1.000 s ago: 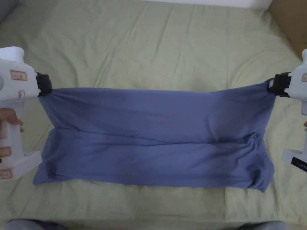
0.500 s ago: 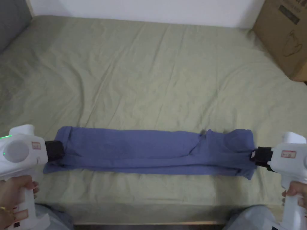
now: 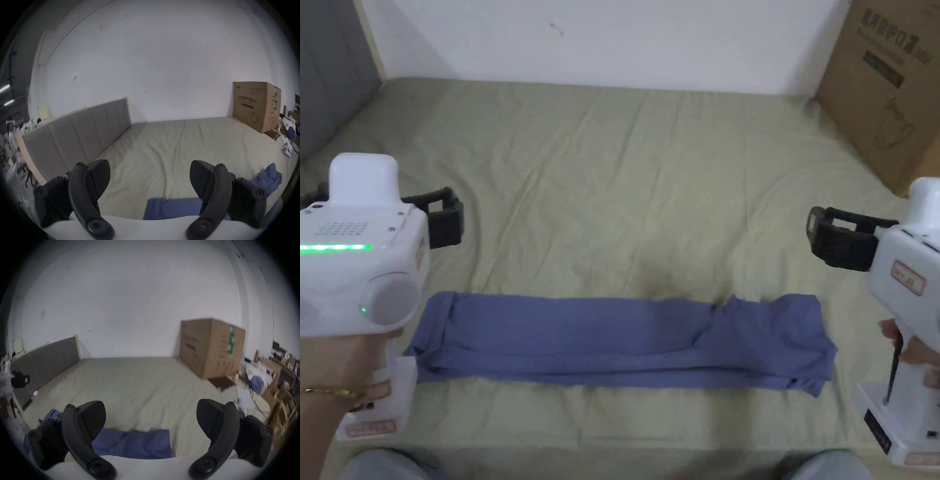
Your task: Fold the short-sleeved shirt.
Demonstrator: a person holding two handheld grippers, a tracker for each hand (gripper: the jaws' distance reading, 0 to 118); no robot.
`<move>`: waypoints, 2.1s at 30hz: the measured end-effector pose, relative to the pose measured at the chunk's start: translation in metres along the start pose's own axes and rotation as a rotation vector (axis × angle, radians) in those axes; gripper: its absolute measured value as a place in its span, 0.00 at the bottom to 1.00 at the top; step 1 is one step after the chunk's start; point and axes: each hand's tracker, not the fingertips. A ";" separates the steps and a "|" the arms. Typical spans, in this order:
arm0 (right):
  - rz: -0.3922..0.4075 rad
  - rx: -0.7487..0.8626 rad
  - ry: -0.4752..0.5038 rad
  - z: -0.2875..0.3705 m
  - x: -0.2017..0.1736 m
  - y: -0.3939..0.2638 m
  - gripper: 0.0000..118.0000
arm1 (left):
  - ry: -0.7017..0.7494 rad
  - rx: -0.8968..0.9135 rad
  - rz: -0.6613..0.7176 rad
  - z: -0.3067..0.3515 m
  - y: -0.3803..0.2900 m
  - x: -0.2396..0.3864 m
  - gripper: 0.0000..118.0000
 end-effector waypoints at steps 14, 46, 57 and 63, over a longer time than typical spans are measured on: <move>-0.120 0.041 0.056 -0.001 -0.052 -0.010 0.00 | -0.157 0.032 0.038 0.011 -0.013 0.049 0.00; -0.142 -0.167 0.050 -0.051 -0.061 -0.031 0.00 | -0.438 -0.838 0.970 -0.132 -0.193 -0.119 0.97; -0.160 -0.206 0.049 -0.053 -0.059 -0.045 0.00 | -0.382 -0.864 0.806 -0.134 -0.188 -0.085 0.05; -0.145 -0.197 0.058 -0.042 -0.055 -0.042 0.00 | -0.269 -0.787 0.626 -0.118 -0.138 -0.064 0.05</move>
